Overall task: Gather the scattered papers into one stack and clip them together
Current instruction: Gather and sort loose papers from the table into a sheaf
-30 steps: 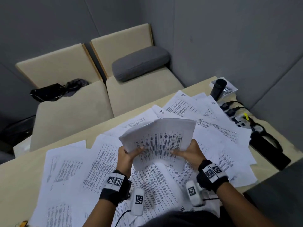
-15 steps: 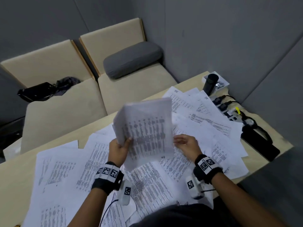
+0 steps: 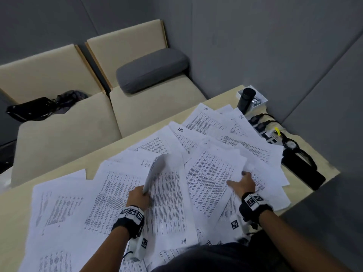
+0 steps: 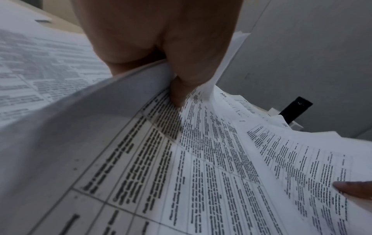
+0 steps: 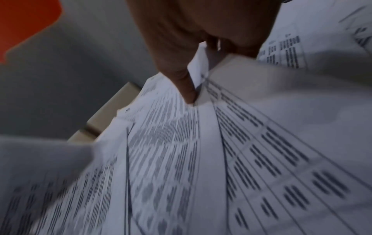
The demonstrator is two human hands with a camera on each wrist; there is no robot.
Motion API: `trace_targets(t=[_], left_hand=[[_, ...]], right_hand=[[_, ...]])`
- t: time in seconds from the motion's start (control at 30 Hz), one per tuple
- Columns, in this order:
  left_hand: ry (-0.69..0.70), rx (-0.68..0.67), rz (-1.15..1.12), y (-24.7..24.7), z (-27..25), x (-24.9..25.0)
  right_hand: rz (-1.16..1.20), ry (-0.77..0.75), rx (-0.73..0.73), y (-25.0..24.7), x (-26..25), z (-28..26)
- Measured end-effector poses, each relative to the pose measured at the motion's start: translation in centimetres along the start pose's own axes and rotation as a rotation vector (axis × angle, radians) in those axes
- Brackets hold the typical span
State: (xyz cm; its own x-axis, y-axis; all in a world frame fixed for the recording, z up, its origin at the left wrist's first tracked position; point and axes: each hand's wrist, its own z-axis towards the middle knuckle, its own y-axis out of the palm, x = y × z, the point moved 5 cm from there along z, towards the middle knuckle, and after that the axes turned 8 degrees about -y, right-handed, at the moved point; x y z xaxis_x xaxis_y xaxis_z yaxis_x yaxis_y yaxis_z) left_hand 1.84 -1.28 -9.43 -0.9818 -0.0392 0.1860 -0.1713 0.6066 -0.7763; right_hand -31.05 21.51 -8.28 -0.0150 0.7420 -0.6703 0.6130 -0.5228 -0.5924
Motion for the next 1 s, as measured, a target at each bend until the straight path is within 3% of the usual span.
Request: trace_targets(t=[0.13, 0.23, 0.3, 0.43, 0.57, 0.7, 0.87, 1.0], left_hand=[[-0.003, -0.052, -0.078, 0.5, -0.6, 0.9], [0.0, -0.054, -0.136, 0.5, -0.4, 0.7], [0.009, -0.057, -0.197, 0.4, -0.3, 0.4], [0.012, -0.023, -0.309, -0.5, 0.3, -0.6], [-0.003, 0.024, -0.425, -2.4, 1.0, -1.5], [0.067, -0.013, -0.477, -3.9, 0.8, -0.9], [0.133, -0.103, -0.521, -5.0, -0.9, 1.9], [0.173, -0.218, -0.639, -4.8, -3.5, 4.9]], right_hand=[[-0.199, -0.106, 0.143, 0.7, -1.2, -2.6], [-0.251, -0.226, 0.057, 1.3, -1.5, -3.2], [-0.19, -0.259, 0.003, 0.9, -2.5, -3.5], [0.033, -0.295, 0.099, -3.4, -6.0, -2.2], [0.157, -0.49, 0.14, -8.9, -10.5, -0.9], [0.331, -0.615, 0.105, -12.1, -14.1, -0.7], [0.381, -0.525, -0.045, -9.0, -13.1, -0.3], [0.462, -0.32, -0.233, -3.1, -10.1, -1.0]])
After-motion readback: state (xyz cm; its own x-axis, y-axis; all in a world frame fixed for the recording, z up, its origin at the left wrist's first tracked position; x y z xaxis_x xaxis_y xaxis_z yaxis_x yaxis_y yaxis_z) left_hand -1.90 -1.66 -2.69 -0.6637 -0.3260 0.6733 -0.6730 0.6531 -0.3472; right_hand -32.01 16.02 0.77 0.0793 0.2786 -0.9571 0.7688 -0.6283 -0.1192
